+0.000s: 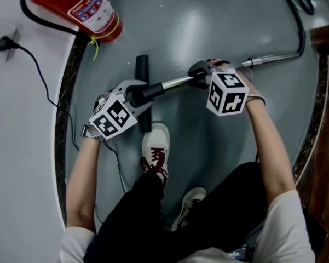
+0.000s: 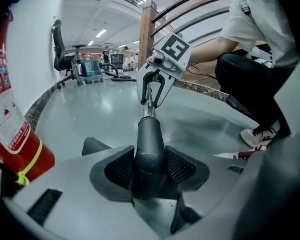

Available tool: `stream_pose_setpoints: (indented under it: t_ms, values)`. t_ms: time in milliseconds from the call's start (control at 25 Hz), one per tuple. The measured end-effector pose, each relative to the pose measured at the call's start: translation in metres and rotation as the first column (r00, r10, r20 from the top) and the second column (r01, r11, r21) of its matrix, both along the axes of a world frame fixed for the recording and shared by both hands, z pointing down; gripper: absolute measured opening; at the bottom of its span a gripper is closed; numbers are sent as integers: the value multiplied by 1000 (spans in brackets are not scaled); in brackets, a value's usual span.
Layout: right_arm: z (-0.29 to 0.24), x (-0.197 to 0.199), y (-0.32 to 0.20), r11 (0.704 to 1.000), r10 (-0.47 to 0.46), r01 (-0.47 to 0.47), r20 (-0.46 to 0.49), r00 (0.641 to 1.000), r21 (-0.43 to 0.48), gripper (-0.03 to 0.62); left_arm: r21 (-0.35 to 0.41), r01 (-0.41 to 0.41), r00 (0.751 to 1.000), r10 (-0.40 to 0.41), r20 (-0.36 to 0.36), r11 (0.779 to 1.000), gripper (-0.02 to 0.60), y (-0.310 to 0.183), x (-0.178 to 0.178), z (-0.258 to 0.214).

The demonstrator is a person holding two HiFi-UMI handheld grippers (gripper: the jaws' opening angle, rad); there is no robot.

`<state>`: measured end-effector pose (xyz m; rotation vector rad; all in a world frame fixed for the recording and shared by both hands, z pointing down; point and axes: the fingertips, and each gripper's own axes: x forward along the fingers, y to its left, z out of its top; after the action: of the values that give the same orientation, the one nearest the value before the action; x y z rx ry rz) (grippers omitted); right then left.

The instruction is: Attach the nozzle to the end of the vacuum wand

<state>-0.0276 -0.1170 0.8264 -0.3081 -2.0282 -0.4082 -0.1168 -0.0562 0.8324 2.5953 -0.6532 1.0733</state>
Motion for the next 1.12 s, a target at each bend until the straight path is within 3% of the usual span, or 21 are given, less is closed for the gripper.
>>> stream_pose_setpoints:
  t_ms: [800,1120]
  values:
    - [7,-21,3,1000,-18,17,21,1000,12,149,-26,-17,999,18,37,1000,193,2,-20,2]
    - [7,-22,6,1000,-19,18,23,1000,16,149,-99,-46,999,47,9,994,192,4,-21,1]
